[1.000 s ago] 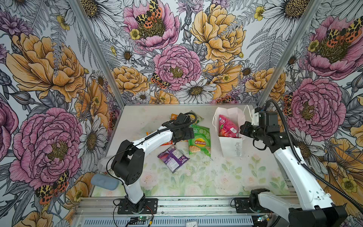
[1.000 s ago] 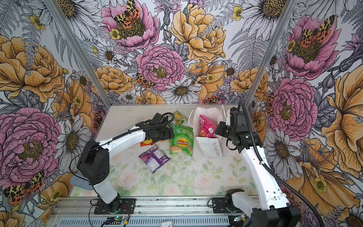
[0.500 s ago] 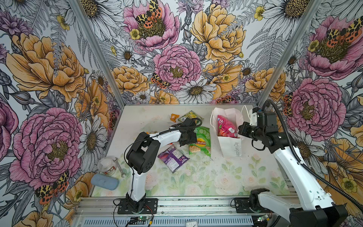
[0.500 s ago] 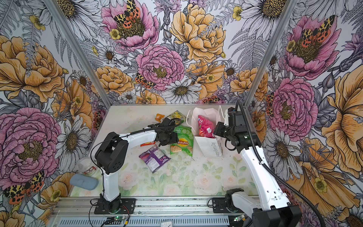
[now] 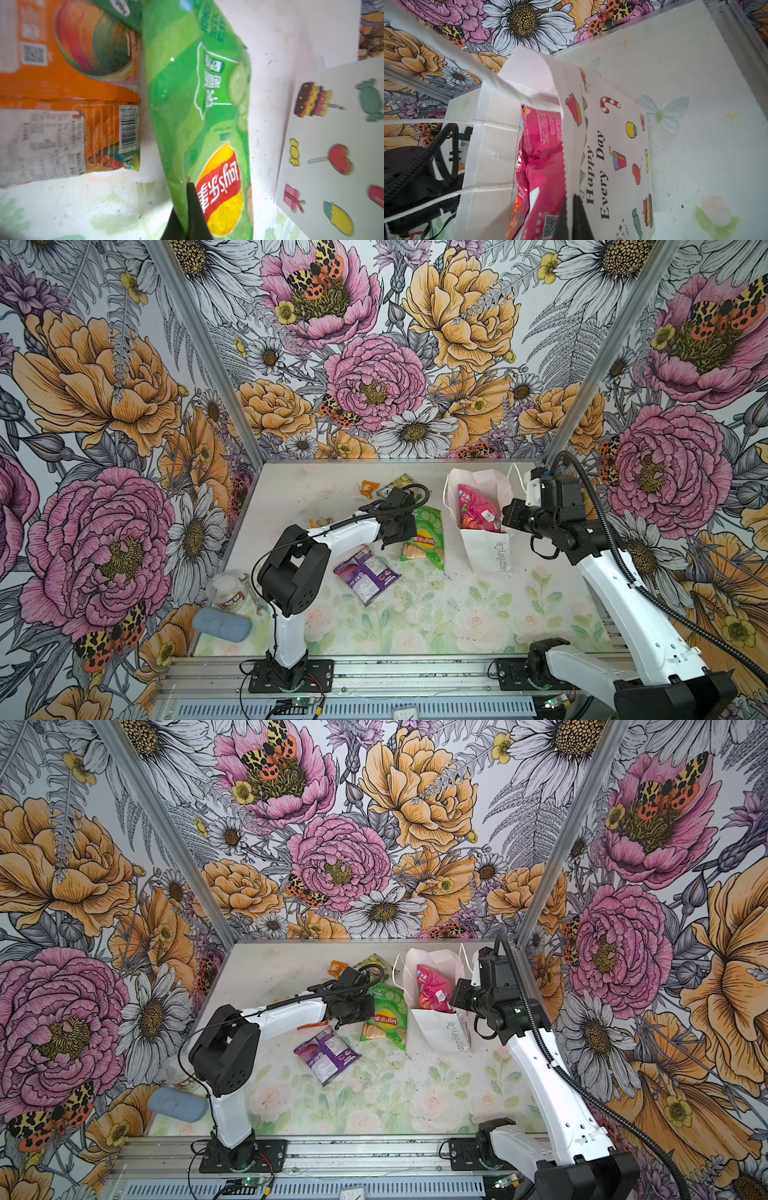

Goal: Place the snacks into the paper bag
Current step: 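Lower the left gripper and grasp the green Lay's chip bag, then lift the green Lay's bag with the left gripper over the paper bag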

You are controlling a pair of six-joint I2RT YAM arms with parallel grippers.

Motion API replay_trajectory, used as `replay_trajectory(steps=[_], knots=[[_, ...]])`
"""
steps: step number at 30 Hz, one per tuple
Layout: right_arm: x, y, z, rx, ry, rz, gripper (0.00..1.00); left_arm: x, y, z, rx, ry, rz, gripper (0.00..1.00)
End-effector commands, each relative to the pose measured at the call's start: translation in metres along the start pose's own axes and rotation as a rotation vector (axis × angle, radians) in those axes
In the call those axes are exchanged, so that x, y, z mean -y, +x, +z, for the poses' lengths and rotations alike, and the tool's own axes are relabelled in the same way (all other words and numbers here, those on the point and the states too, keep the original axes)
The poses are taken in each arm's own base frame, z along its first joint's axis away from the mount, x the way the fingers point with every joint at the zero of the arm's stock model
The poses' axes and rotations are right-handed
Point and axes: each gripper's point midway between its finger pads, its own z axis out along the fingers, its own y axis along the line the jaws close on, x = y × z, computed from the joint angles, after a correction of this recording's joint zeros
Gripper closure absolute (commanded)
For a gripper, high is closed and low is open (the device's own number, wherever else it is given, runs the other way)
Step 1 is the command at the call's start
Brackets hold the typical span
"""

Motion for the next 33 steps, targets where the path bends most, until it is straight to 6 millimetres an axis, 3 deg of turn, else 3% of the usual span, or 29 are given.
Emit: replay_trajectory(steps=[1, 5, 13, 18, 24, 29, 33], knots=[[-0.004, -0.008, 0.001, 0.022, 0.002, -0.03, 1.0, 0.029, -0.028, -0.043, 0.144, 0.106, 0.023, 1.0], [-0.004, -0.01, 0.002, 0.026, 0.008, -0.042, 1.0, 0.033, -0.038, -0.079, 0.225, 0.13, 0.033, 1.0], [-0.009, -0.01, 0.008, 0.015, 0.013, -0.073, 1.0, 0.04, -0.063, -0.176, 0.409, 0.162, 0.072, 1.0], [-0.021, -0.011, 0.013, 0.005, 0.004, -0.103, 1.0, 0.05, -0.084, -0.25, 0.544, 0.201, 0.092, 1.0], [-0.038, -0.011, 0.021, -0.009, -0.008, -0.143, 1.0, 0.077, -0.11, -0.34, 0.719, 0.262, 0.151, 1.0], [-0.052, -0.012, 0.023, -0.009, -0.019, -0.166, 1.0, 0.109, -0.117, -0.377, 0.778, 0.34, 0.176, 1.0], [-0.058, -0.012, 0.025, -0.006, -0.022, -0.175, 1.0, 0.144, -0.109, -0.381, 0.764, 0.402, 0.218, 1.0]])
